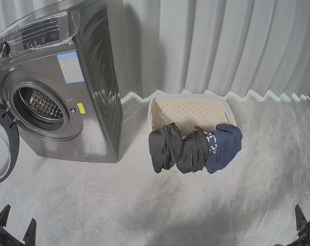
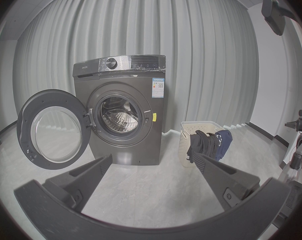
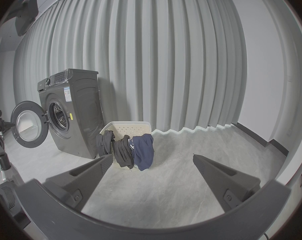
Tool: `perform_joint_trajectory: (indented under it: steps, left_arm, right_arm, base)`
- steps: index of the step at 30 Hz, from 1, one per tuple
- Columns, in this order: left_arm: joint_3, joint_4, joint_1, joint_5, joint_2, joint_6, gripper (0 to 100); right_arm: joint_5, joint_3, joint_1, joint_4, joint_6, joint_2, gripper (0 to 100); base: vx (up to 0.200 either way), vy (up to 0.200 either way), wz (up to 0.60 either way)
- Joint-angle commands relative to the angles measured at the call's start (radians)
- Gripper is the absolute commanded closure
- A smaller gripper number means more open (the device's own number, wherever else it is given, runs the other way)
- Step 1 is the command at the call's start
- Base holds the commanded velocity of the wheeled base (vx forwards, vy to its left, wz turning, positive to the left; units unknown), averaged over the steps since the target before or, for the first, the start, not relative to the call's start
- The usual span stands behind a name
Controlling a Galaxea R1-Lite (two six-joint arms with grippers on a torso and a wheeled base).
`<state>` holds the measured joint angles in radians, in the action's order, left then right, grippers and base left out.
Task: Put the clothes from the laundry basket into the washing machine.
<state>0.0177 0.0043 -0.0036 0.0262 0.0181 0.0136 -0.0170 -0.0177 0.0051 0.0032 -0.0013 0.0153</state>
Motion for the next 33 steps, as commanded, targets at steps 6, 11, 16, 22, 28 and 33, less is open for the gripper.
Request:
perform_joint_trajectory:
  steps: [6,11,16,22,28,33]
  left_arm:
    - [-0.016,0.0,0.001,0.0,-0.017,0.002,0]
    - [-0.016,0.0,0.001,0.0,-0.017,0.002,0]
    - [-0.016,0.0,0.001,-0.002,-0.017,0.002,0]
    - [-0.015,0.0,0.001,0.0,-0.017,0.002,0]
    - [-0.016,0.0,0.001,0.0,-0.017,0.002,0]
    - [-0.015,0.0,0.001,0.0,-0.017,0.002,0]
  right_arm:
    - [0.0,0.016,0.001,0.0,0.0,-0.009,0]
    - [0.0,0.016,0.001,0.0,0.0,-0.009,0]
    - [0.0,0.016,0.001,0.0,0.0,-0.009,0]
    - [0.0,0.016,0.001,0.0,0.0,-0.009,0]
    - [0.002,0.016,0.001,0.0,0.0,-0.009,0]
    - [0.0,0.016,0.001,0.0,0.0,-0.009,0]
  base:
    - [0.0,-0.033,0.0]
    - [0.0,0.0,0.0]
    - [0.0,-0.12,0.0]
    - [0.0,-0.2,0.0]
    - [0.0,-0.2,0.0]
    - [0.0,0.0,0.0]
